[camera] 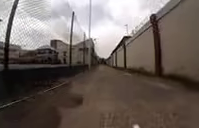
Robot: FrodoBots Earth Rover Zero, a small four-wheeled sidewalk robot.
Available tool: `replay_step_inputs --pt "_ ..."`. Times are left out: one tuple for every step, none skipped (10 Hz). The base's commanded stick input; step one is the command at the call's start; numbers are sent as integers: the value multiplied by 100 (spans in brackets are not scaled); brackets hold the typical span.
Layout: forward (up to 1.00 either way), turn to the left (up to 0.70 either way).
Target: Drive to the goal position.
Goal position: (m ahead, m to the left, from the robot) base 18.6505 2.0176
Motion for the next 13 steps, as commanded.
replay_step_inputs --pt "100 0" --pt "100 0" --pt "100 0" --pt "100 0" --pt "100 0" --pt "100 -9" --pt "100 -24" --pt "100 -27" --pt "100 -27" --pt "100 -27" --pt "100 -27" --pt "100 -27" --pt "100 -27"
